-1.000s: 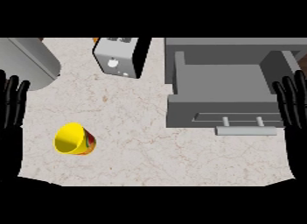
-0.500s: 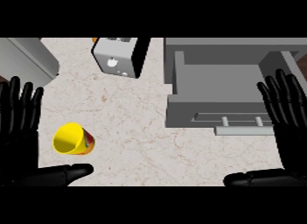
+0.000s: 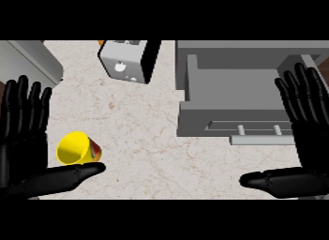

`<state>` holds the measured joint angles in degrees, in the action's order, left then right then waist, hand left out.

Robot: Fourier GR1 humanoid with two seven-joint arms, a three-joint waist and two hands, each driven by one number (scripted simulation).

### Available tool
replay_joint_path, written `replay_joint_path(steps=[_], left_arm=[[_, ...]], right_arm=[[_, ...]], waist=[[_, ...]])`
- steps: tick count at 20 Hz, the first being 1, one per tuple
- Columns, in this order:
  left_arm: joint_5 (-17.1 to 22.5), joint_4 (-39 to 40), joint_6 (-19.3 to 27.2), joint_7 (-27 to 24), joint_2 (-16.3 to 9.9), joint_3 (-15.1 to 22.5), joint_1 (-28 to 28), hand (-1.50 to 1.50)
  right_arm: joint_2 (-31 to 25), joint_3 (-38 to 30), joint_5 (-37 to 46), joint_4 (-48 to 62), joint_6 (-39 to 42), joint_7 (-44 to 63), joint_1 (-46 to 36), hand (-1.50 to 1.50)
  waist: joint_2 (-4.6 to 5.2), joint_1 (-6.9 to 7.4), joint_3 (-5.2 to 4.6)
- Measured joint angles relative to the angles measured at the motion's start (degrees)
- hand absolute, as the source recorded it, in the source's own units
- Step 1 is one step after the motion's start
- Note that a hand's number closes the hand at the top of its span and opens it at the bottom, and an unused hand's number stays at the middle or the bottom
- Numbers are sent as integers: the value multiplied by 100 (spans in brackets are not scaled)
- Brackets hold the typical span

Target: Pick up the cup, place it into the drawer and close the drawer

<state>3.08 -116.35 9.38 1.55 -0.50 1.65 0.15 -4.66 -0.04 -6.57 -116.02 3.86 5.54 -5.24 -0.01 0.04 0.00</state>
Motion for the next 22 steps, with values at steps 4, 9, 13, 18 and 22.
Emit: replay_joint_path(steps=[4, 9, 13, 18, 22], left_arm=[[115, 260, -25, -77, -47, -183, -53, -150], [175, 300, -96, -246, -35, -227, 258, -150], [153, 382, -88, -336, -11, -206, 507, -150], [284, 729, -99, -501, -95, -329, 595, -150], [321, 921, -203, -765, -117, -485, 883, -150]], right_arm=[[119, 180, 161, -144, -69, 22, 135, -150], [97, 91, 165, -119, -44, 37, 65, -150], [159, 129, 240, -54, -92, 16, 18, -150], [138, 103, 202, -138, -29, 36, 81, -150], [124, 87, 176, -246, -2, 90, 108, -150]], waist=[[-1, -5, 0], [-2, 3, -1], [-2, 6, -1], [-1, 0, 0], [-2, 5, -1]])
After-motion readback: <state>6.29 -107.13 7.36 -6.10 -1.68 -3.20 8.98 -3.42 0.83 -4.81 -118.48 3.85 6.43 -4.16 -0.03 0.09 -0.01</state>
